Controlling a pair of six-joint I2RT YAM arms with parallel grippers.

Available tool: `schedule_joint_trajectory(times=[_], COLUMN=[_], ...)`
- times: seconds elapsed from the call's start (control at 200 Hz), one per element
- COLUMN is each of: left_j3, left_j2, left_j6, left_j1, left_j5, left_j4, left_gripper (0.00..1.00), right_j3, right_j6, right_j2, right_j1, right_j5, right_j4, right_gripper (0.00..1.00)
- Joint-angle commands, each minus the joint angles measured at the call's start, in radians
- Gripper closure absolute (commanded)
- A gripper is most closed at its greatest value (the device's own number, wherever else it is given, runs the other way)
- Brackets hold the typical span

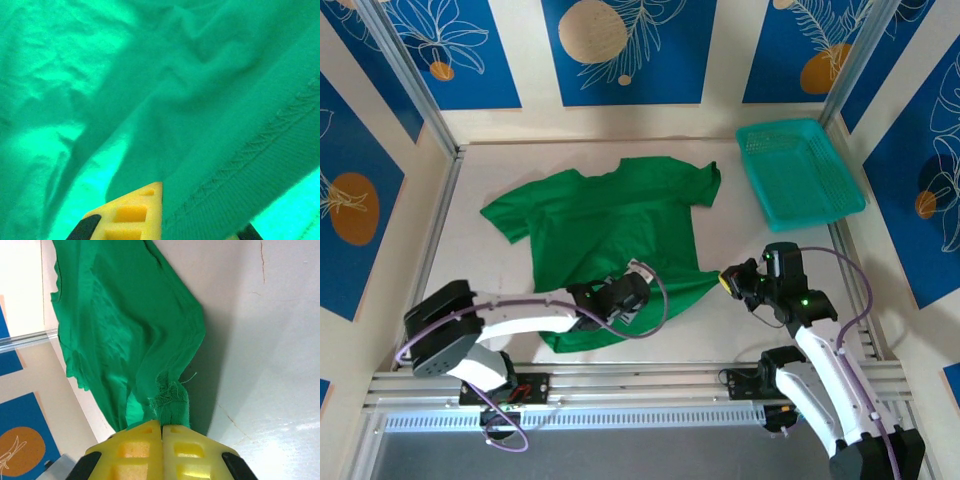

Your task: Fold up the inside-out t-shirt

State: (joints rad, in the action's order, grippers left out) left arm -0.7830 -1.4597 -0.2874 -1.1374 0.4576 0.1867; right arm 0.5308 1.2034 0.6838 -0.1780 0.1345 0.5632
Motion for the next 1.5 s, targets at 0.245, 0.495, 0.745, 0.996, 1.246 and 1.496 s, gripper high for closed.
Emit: schedule_joint_trajectory(times=[0.245,0.495,0.745,0.996,1.246,1.496], left_j3=[-0.159,-0.377,-0.458,-0.536,-0.603,-0.673], left_j2=[0.084,-0.018,-0.027,-0.001,0.013,0.066], left_j6=[0.034,0.102,0.134,0.087,0.06,0.038], left_j1=[0.011,0.045,0.084,0.113,0.114,0.115], left_j5=[-0.151,-0.204,-0.234,-0.285,-0.29,-0.328], left_j4=[0.146,0.266,0.346,0.438,0.532,0.591], left_gripper=[1.0,1.0,1.0,1.0,1.0,1.0], right_j3=[-0.085,-0.14,-0.218,-0.231,-0.134,0.035], right_j6=[-0.158,-0.252,-0.433,-0.732,-0.773,-0.857], right_j2=[0.052,0.0,-0.142,0.1,0.56,0.886], right_j1=[-0.206,-0.414,-0.725,-0.971,-1.035,-1.005], right_j5=[-0.205,-0.371,-0.522,-0.436,-0.525,-0.763], right_j4=[-0.222,-0.257,-0.257,-0.662,-1.091,-1.27], right_gripper=[1.0,0.82,0.59,0.57,0.47,0.19])
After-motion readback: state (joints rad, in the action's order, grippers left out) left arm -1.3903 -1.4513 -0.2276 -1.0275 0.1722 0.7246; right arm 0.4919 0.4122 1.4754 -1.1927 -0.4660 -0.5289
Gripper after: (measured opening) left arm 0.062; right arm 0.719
